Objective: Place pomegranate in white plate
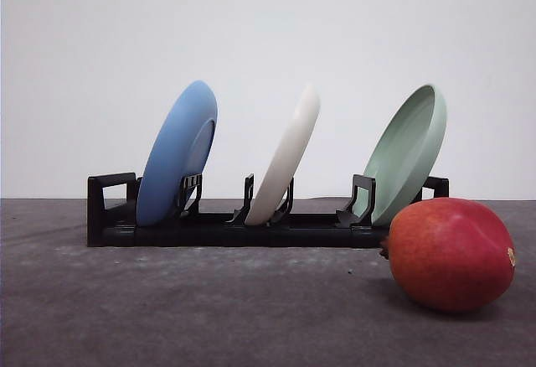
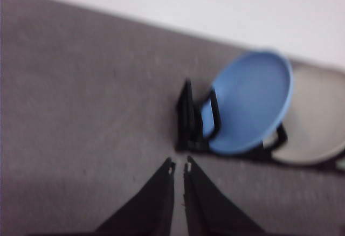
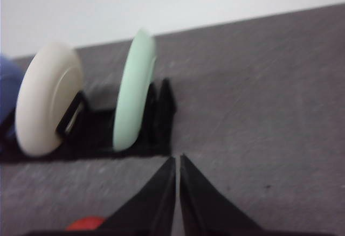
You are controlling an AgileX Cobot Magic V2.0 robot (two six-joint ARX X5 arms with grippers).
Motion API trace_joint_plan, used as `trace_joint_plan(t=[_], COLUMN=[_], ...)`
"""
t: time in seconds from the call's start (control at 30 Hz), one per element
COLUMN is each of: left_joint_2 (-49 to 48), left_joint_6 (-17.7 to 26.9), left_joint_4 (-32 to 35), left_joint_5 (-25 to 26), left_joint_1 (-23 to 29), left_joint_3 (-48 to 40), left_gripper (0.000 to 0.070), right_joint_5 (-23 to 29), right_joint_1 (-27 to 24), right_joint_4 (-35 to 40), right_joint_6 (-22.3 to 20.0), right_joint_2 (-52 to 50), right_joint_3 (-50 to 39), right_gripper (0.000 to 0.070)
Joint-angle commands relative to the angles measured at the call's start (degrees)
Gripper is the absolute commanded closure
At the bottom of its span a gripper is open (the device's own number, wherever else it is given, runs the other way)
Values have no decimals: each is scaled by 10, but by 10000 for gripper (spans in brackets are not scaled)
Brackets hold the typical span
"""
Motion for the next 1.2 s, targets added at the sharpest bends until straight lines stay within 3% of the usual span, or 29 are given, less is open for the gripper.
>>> trace_joint_plan(t=[0.0, 0.3, 0.47, 0.63, 0.8, 0.83, 0.87, 0.97, 1.0, 1.17], left_joint_2=[22, 95, 126, 160, 182, 183, 183, 182, 181, 182], left_joint_6=[28, 38, 74, 131, 137, 137, 137, 136, 136, 137], left_joint_4=[0, 49, 93, 94, 95, 97, 99, 102, 102, 105], left_joint_5=[15, 24, 25, 26, 27, 27, 27, 27, 28, 33], left_joint_1=[0, -80, -131, -174, -205, -209, -212, -220, -222, -238], left_joint_3=[13, 14, 17, 27, 35, 36, 36, 36, 36, 37], left_gripper=[688, 687, 687, 687, 673, 652, 573, 252, 225, 230], right_joint_5=[-12, -7, -7, -7, -8, -8, -8, -8, -8, -8], right_joint_1=[0, 71, 115, 141, 146, 146, 146, 146, 146, 146], right_joint_4=[4, 9, 10, 10, 10, 10, 10, 10, 10, 10], right_joint_6=[-14, -55, -64, -76, -76, -76, -76, -76, -75, -74], right_joint_2=[16, 39, 39, 39, 39, 39, 39, 38, 38, 38], right_joint_3=[9, 9, 9, 9, 9, 9, 9, 9, 9, 9], right_gripper=[693, 693, 693, 693, 688, 672, 609, 382, 353, 352])
